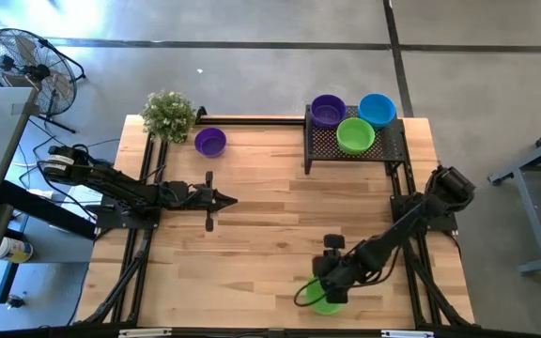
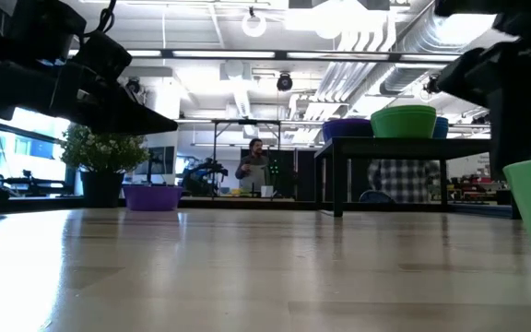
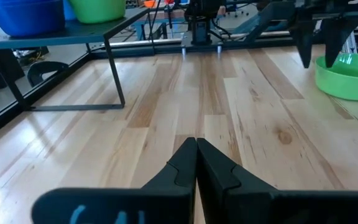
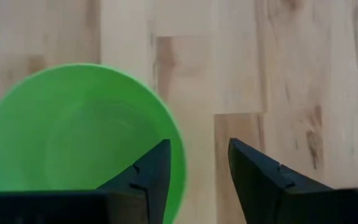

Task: Pick & Place Mini bowls
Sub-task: Stack the green bowl on the other green bowls on the shelf

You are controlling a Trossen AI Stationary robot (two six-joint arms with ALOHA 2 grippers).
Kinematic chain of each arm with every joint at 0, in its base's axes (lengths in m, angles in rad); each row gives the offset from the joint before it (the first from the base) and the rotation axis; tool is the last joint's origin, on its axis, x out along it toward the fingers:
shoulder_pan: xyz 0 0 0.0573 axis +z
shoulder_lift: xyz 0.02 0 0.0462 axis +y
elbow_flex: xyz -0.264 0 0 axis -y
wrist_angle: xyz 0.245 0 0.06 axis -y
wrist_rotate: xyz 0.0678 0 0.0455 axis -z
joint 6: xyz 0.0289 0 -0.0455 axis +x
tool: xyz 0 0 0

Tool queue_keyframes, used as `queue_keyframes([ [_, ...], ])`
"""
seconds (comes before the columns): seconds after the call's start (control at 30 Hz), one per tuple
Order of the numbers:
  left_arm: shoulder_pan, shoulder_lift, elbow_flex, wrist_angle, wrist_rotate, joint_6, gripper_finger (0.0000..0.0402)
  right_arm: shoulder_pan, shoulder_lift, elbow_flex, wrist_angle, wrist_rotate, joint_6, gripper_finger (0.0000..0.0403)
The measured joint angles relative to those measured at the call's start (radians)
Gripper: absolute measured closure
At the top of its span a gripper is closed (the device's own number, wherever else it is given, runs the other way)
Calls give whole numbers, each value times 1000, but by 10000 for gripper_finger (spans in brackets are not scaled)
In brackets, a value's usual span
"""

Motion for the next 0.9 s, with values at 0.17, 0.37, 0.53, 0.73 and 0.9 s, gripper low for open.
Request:
queue_keyframes([
  [0.17,0,0,0,0,0,0,401,-23,1,-1,8,-47,-12,271],
  [0.37,0,0,0,0,1,-1,401,-27,58,-1,107,-132,-74,313],
  [0.53,0,0,0,0,3,-6,401,-27,99,-2,105,-166,-117,346],
  [0.73,0,0,0,0,3,-6,401,-7,37,-1,59,-109,-201,397],
  [0.9,0,0,0,-3,3,-7,401,-4,-44,-1,-97,-20,-197,399],
])
